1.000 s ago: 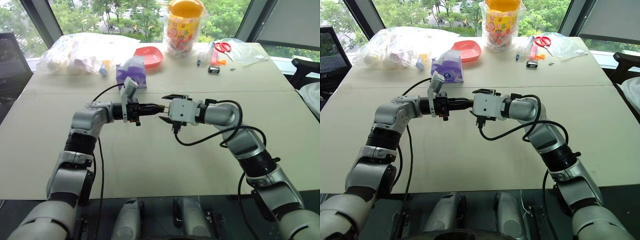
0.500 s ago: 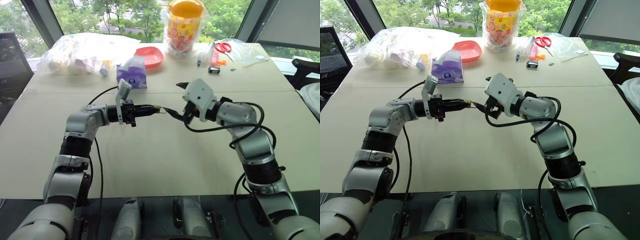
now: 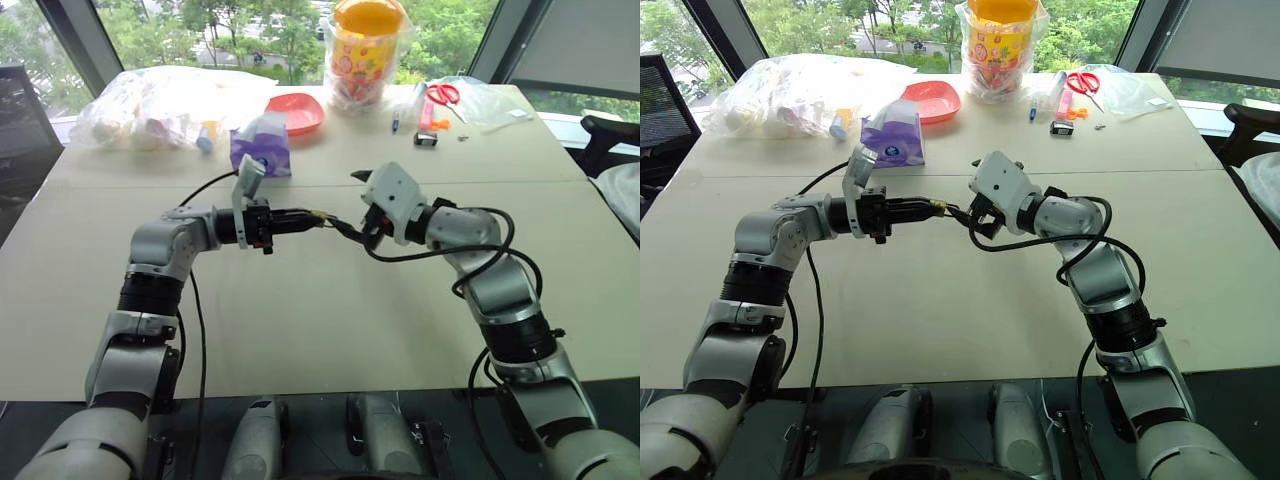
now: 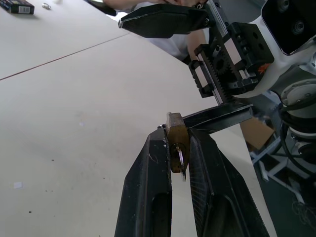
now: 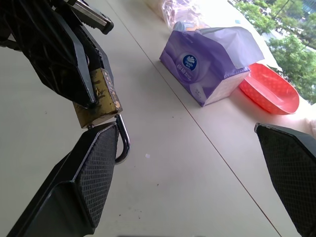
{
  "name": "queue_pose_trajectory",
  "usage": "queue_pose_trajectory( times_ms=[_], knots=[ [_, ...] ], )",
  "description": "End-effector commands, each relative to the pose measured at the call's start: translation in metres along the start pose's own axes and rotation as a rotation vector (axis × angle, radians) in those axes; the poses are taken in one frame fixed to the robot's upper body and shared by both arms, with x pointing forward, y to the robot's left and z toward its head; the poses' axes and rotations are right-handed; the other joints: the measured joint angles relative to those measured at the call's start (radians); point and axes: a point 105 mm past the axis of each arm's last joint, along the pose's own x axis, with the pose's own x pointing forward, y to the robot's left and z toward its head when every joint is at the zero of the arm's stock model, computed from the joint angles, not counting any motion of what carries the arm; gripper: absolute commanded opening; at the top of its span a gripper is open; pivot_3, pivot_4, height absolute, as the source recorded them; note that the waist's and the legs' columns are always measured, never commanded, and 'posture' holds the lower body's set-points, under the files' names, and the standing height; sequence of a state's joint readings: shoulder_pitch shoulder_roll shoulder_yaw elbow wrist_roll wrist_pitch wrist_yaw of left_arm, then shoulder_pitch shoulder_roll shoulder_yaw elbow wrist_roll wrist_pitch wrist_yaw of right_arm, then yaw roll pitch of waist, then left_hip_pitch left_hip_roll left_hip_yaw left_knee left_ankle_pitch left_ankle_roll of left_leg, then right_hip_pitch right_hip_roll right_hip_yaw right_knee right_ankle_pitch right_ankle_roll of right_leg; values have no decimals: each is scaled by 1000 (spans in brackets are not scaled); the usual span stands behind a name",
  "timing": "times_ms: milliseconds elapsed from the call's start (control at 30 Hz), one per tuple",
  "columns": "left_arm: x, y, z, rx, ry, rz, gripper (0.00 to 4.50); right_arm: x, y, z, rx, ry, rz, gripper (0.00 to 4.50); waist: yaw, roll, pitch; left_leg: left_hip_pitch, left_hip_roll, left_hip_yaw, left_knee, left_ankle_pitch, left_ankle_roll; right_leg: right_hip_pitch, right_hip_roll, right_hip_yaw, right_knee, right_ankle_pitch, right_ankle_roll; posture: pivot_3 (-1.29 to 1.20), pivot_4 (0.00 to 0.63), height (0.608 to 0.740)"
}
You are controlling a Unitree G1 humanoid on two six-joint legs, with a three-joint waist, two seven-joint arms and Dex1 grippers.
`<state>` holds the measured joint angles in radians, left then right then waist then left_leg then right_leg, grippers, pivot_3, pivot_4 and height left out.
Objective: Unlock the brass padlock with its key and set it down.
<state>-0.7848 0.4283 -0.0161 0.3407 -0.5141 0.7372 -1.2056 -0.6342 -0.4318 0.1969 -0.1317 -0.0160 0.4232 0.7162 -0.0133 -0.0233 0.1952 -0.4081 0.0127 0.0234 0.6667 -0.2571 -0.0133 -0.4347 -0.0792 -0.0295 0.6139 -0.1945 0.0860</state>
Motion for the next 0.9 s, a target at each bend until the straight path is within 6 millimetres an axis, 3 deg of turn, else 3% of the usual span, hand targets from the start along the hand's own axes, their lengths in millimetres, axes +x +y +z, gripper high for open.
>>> queue_pose_trajectory(
  times_ms=[33,200,367,567,700,900],
  knots=[
    [-3,-14,21,66,-60,-62,0,2,0,1,-11,-5,12,4479,0,0,0,0,0,0,0,0,0,0,0,0,0,0,0,0,150,740],
    [-7,-21,21,81,-61,-92,0,3,3,-5,18,15,49,4479,0,0,0,0,0,0,0,0,0,0,0,0,0,0,0,0,150,740],
    [-9,-30,23,119,-37,-137,0,-1,21,-21,216,84,197,4479,2,0,0,0,0,0,0,0,0,0,0,0,0,0,0,0,150,740],
    [-5,-37,32,173,-43,-162,0,-9,32,-23,457,121,319,4479,3,0,0,0,0,-1,0,0,0,0,0,0,0,-2,-3,0,150,740],
    [-6,-38,32,185,-38,-161,0,-11,25,-22,556,118,292,4479,-1,0,0,0,0,0,0,0,0,0,-1,0,0,-2,-3,0,150,740],
    [-7,-30,29,166,-57,-121,0,-17,14,-18,553,89,234,4479,1,0,0,0,0,0,0,0,0,0,0,0,0,-2,-3,0,150,740]
  ],
)
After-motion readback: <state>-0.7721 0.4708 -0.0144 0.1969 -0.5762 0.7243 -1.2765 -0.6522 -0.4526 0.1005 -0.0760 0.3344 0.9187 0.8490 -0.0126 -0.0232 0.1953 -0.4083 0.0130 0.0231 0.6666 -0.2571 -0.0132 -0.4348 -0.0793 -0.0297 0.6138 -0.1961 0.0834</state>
